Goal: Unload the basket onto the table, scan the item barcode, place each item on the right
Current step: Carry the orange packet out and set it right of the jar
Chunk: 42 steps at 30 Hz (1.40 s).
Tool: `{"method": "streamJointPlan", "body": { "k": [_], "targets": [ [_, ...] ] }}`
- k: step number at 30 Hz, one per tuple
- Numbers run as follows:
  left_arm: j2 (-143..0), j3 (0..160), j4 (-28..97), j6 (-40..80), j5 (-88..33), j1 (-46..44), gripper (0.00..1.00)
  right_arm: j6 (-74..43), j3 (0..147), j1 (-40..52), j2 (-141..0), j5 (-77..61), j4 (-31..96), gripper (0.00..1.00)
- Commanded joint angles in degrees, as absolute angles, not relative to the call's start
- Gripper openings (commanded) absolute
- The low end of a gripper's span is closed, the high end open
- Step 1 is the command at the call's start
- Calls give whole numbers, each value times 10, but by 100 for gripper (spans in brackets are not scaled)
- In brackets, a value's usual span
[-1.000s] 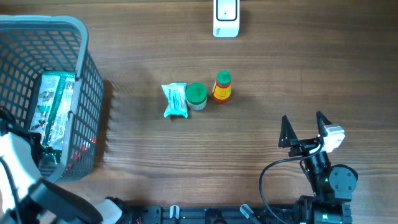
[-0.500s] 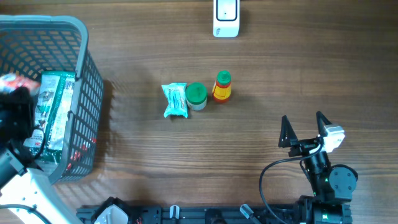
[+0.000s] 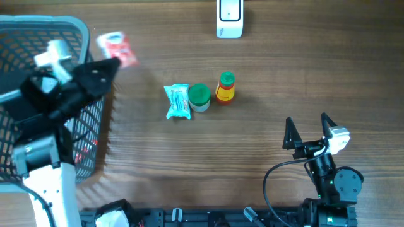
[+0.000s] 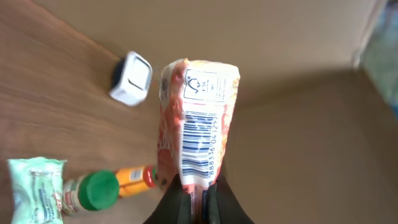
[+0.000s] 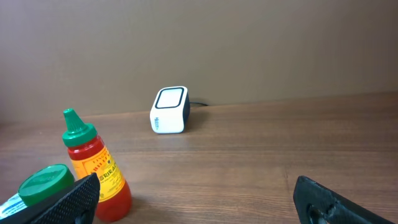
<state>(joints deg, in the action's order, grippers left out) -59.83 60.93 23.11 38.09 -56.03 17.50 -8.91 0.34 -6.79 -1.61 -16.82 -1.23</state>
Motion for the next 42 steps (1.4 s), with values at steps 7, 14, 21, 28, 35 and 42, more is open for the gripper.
{"method": "streamJointPlan", "body": {
  "k": [7,14,21,28,35,42],
  "targets": [
    [-600,617,233,259,-494,-109,4,-90,3,-69,-14,-163,-13,100],
    [-677,617,232,259,-269,-331,4,-90,3,-69,-14,-163,-13,100],
    [-839,617,227,259,-67,-453,6,-90,3,-69,-14,-163,-13,100],
    [-980,617,229,259,20,-463,4,-90,3,-69,-14,-163,-13,100],
    [-1018,617,227,259,30,-464,29,-90,3,-69,-14,-163,-13,100],
    [-990,617,256,259,31,-464,85,-90,3,-69,-14,-163,-13,100]
  ]
}}
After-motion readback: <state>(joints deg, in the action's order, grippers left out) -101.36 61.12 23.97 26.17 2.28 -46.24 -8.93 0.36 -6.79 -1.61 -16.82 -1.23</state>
